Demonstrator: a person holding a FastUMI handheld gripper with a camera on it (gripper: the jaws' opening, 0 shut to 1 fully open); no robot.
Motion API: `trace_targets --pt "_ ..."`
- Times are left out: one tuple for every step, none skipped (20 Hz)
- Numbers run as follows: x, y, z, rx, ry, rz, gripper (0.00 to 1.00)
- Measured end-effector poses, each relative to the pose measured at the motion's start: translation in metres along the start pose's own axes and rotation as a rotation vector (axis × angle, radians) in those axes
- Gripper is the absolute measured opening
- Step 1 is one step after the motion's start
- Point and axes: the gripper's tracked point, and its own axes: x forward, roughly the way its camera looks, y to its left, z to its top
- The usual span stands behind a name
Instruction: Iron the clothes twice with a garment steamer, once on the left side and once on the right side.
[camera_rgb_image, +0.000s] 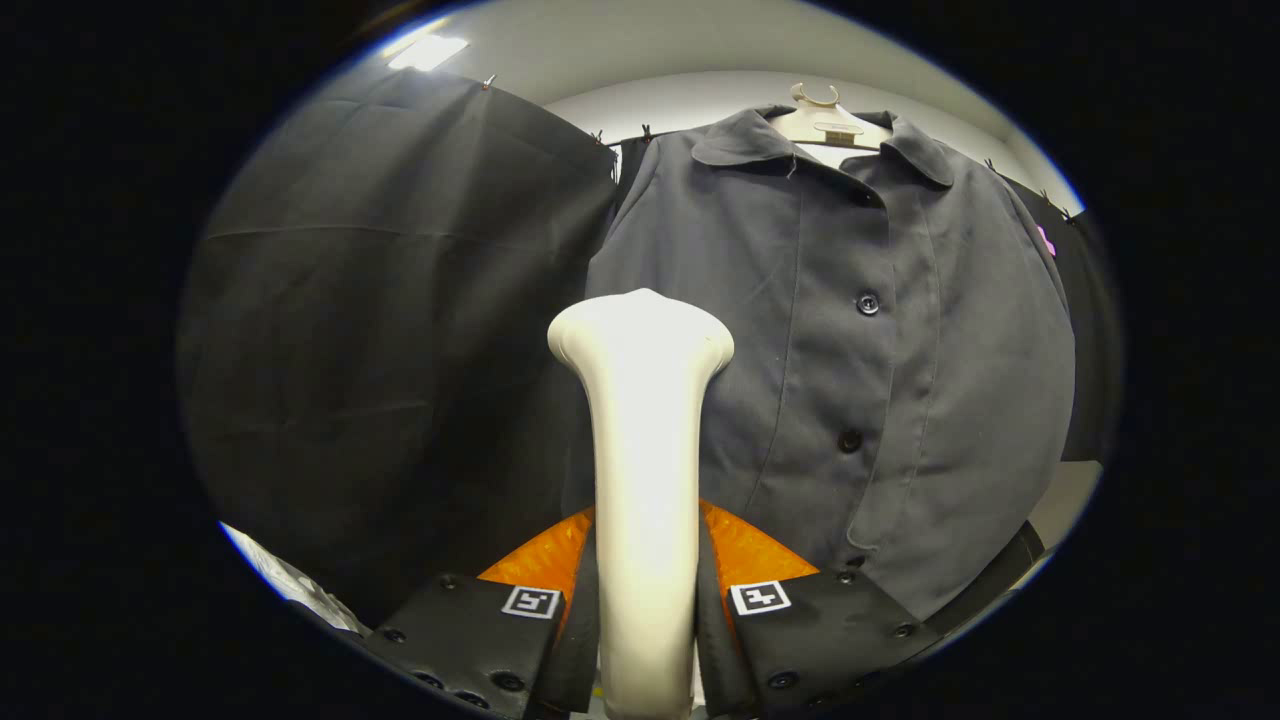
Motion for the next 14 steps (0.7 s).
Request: trace_targets --pt "-0.001 -0.001 -0.005 -0.002 0.008 -0.006 0.48" --pt "-0.003 -0.001 -0.009 -0.006 0.017 -0.010 0.48" --pt "-0.004 0.000 -0.013 -0.007 0.026 -0.007 0.48" --pt "-0.006 0.001 -0.017 -0.007 0.035 -0.005 0.48" --pt "-0.008 0.001 -0.022 -0.006 0.042 -0.005 0.48" --pt "-0.009 0.002 -0.025 -0.005 0.048 -0.006 0.48" --pt "-0.009 0.001 -0.030 -0.005 0.055 -0.010 0.48" --pt "-0.010 0.001 -0.036 -0.009 0.066 -0.015 0.48" --pt "-0.011 0.002 -0.042 -0.013 0.076 -0.017 0.48" --pt "-0.012 0.003 -0.046 -0.015 0.085 -0.018 0.48" --pt "-0.014 0.004 -0.050 -0.012 0.093 -0.018 0.48" --pt "-0.014 0.005 -0.055 -0.008 0.103 -0.017 0.48" --pt "-0.014 0.007 -0.061 -0.008 0.114 -0.015 0.48" --pt "-0.015 0.009 -0.067 -0.013 0.126 -0.016 0.48"
